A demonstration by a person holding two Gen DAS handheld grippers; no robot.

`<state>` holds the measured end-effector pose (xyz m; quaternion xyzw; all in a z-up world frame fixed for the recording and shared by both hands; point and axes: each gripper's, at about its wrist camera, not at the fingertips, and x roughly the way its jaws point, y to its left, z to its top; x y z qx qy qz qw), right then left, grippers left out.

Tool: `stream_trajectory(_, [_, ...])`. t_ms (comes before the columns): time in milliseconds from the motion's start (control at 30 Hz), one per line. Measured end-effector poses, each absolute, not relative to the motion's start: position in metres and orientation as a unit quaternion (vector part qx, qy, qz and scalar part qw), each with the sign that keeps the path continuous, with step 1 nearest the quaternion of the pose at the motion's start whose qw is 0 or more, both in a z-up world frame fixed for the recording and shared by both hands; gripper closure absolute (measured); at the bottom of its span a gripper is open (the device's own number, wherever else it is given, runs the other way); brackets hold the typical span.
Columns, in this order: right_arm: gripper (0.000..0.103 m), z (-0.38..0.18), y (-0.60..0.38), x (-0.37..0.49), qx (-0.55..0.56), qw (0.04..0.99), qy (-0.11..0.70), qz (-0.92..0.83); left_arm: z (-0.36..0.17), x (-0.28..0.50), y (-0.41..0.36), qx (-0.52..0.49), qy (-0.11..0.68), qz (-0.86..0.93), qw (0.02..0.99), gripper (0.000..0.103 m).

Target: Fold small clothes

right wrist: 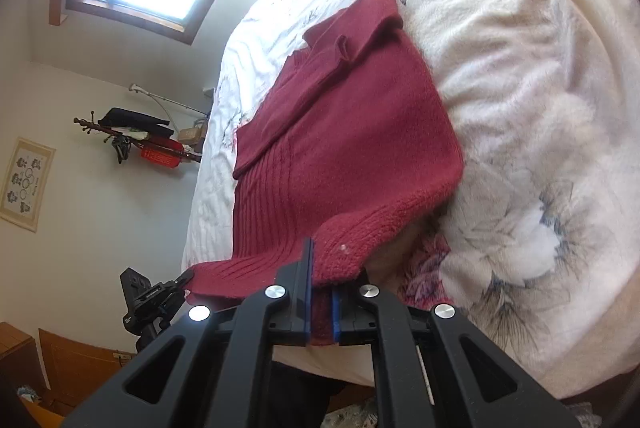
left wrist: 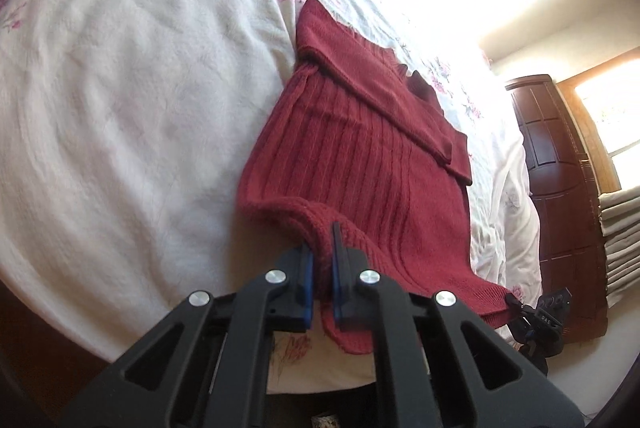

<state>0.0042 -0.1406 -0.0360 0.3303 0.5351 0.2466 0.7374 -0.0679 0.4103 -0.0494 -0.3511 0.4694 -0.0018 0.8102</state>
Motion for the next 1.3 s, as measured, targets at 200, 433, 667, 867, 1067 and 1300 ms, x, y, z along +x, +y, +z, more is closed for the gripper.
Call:
stream_trajectory(200, [0.097, -0.044, -0.132, 0.062, 0.335, 0.733, 0.547, 0.227, -0.064, -0.008, 0.419, -0.348, 0.472, 0.010, 0.810, 0.098])
stream_trajectory(433, [0.097, -0.072, -0.119, 0.114, 0.323, 0.725, 0.573, 0.205, -0.096, 0.052, 0.425, -0.342, 0.494, 0.025, 0.799, 0.098])
stream_trajectory(667, [0.097, -0.106, -0.121, 0.151, 0.332, 0.709, 0.595, 0.182, -0.125, 0.087, 0.432, -0.347, 0.516, 0.026, 0.783, 0.097])
stream_trajectory(867, [0.094, -0.128, -0.118, 0.168, 0.329, 0.696, 0.616, 0.166, -0.135, 0.108, 0.439, -0.365, 0.533, 0.013, 0.763, 0.092])
stream_trajectory(1067, [0.089, -0.134, -0.125, 0.171, 0.343, 0.684, 0.621, 0.170, -0.122, 0.103, 0.456, -0.382, 0.522, -0.006, 0.762, 0.075])
stream_trajectory(1300, [0.064, -0.102, -0.151, 0.160, 0.325, 0.724, 0.588, 0.153, -0.087, 0.092, 0.460, -0.316, 0.507, 0.000, 0.802, 0.062])
